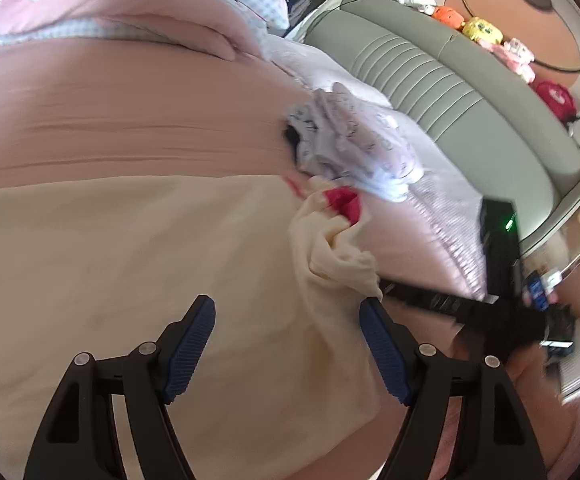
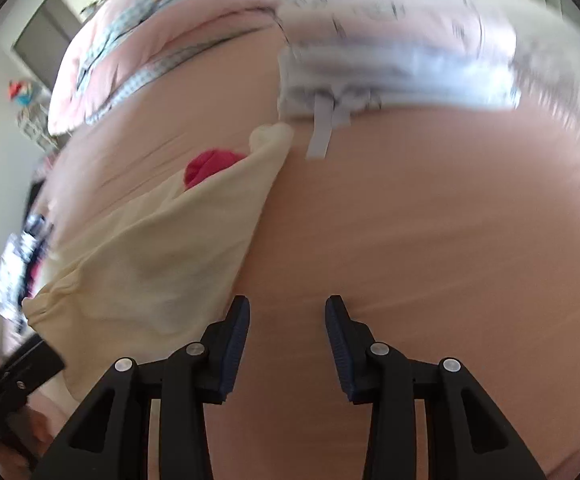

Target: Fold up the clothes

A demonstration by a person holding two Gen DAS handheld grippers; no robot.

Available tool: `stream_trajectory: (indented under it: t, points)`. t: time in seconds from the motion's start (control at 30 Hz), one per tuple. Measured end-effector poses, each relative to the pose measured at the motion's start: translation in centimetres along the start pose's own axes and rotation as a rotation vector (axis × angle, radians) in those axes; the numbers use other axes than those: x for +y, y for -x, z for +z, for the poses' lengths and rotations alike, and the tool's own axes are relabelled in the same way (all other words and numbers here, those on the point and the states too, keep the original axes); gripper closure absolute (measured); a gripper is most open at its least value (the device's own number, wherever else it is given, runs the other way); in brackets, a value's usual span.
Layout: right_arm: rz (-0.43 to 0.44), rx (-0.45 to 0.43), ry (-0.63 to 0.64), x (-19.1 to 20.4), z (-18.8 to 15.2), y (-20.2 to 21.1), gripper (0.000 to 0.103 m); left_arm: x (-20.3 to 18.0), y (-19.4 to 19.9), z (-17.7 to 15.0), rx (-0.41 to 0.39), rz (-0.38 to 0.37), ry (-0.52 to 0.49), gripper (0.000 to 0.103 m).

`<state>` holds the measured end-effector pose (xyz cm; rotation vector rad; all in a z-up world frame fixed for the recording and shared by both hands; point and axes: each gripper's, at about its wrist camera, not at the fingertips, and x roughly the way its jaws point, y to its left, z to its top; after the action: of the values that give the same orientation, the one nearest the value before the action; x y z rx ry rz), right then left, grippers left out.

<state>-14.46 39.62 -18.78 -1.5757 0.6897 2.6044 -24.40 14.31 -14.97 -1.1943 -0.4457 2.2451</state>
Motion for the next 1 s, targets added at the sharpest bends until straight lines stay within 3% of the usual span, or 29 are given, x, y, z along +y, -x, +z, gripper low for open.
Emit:
stream_trajectory:
  t: [0.1,0.2,0.33,0.5,0.53,0.57,0.6,0.63,0.77,0.87,1.0]
  points:
    - [0.015,-0.007,0.008,0.3,0.8,-0.2,0.064,-0.3,-0.2,-0.1,0.012,-0.080,0.033,0.030]
    - [0.025,-0.008,0.022,0.9,1.5,-0.6,0.064,-1.2,-0.5,-0.1,0.026,-0.106,0.019,0.030]
    - [0.079,0.004,0.047,1.6,1.2,-1.3,0.064,-1.9,-0.3,-0.5,0.006,-0.100,-0.038,0.022]
    - [0.147,0.004,0.003,1.3,1.3,-1.1,0.065,-1.1,-1.3,0.5,-0.021,-0.048,-0.051,0.022]
    - [0.147,-0.007,-0.008,1.1,1.3,-0.8,0.065,-1.0,-1.9,0.9,-0.024,-0.020,-0.052,0.028]
    - [0.146,-0.017,-0.019,0.9,1.4,-0.5,0.065,-0.7,-2.5,1.2,-0.013,-0.010,-0.043,0.042]
    - [0.147,-0.027,-0.030,0.6,1.4,-0.3,0.065,-0.5,-3.1,1.5,0.010,0.013,-0.031,0.086]
    - [0.150,-0.035,-0.043,0.2,1.2,0.2,0.065,-0.3,-3.7,1.8,0.034,0.040,-0.019,0.095]
    - [0.136,-0.060,-0.082,0.2,1.9,0.2,0.064,-0.2,-2.4,1.5,0.004,0.086,-0.004,0.096]
    - [0.149,-0.058,-0.067,1.7,2.4,-0.5,0.064,0.9,0.9,0.0,-0.057,0.131,0.045,0.096]
    - [0.187,-0.080,0.112,7.2,1.8,-0.7,0.064,3.8,4.9,-2.5,-0.117,0.178,0.192,0.096]
